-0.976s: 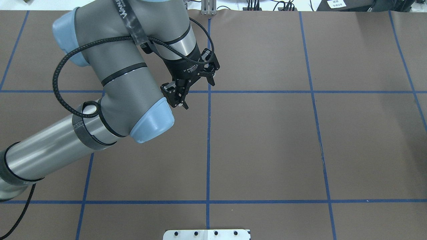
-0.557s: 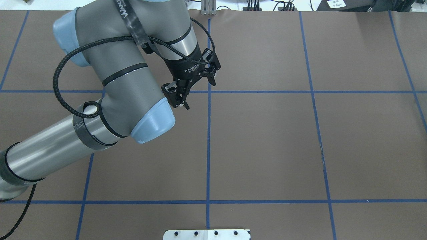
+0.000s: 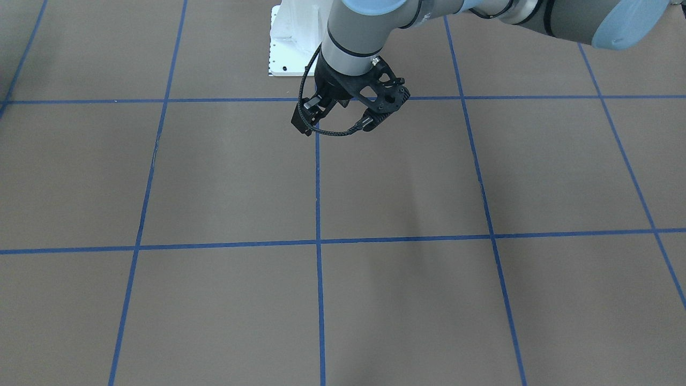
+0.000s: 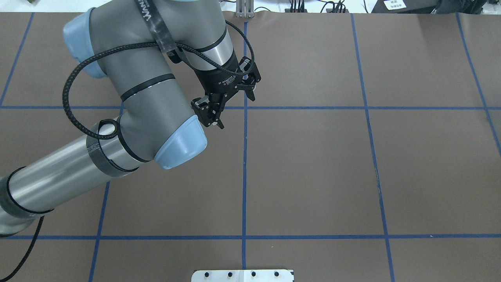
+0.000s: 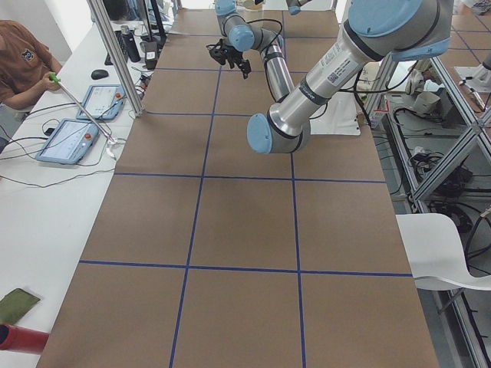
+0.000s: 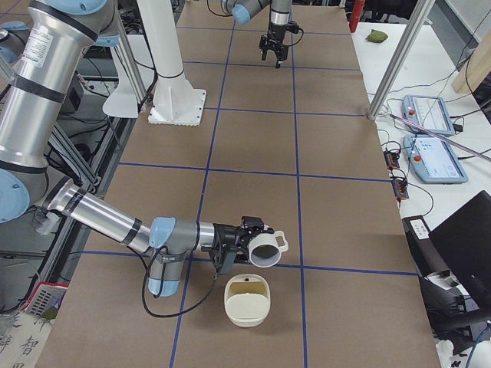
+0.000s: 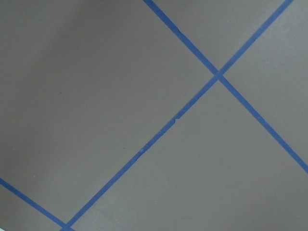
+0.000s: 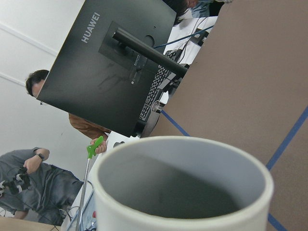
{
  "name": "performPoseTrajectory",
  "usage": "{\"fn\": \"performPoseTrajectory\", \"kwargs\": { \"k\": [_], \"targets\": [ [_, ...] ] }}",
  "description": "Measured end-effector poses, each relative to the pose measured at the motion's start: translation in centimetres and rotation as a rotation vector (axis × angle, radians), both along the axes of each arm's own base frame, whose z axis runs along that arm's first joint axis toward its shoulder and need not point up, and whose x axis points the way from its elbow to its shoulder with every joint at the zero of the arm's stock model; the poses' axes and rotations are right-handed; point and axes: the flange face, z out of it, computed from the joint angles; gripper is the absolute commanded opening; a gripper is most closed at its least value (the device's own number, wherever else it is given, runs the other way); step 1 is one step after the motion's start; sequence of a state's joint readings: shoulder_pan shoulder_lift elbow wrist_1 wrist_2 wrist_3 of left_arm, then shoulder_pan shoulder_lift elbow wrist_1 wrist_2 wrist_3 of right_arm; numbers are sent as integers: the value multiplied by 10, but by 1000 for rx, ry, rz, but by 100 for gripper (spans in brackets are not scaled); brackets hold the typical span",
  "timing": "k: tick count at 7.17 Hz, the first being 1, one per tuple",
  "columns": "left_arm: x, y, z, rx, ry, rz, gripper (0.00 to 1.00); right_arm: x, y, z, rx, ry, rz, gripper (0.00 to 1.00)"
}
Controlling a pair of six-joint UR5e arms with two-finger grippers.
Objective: Left arm hands cup to right arm to dump lemon
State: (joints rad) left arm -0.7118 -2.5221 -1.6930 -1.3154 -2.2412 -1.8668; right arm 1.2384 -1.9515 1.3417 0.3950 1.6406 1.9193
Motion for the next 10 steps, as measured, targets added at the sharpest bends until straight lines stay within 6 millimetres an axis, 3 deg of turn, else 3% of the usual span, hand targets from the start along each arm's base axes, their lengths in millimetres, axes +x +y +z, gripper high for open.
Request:
{"fn": "performPoseTrajectory", "kwargs": {
  "k": [4,7,10],
  "targets": [
    [0,0,-2,5,-1,-5,100,10,19,21,-88,-280,66,16],
    [0,0,-4,9,-2,-9,100,13,21,29,-157,-486,116,16],
    [0,-1,-5,19,-11,-24,100,20,40,48,-182,-689,138,18]
  ]
}}
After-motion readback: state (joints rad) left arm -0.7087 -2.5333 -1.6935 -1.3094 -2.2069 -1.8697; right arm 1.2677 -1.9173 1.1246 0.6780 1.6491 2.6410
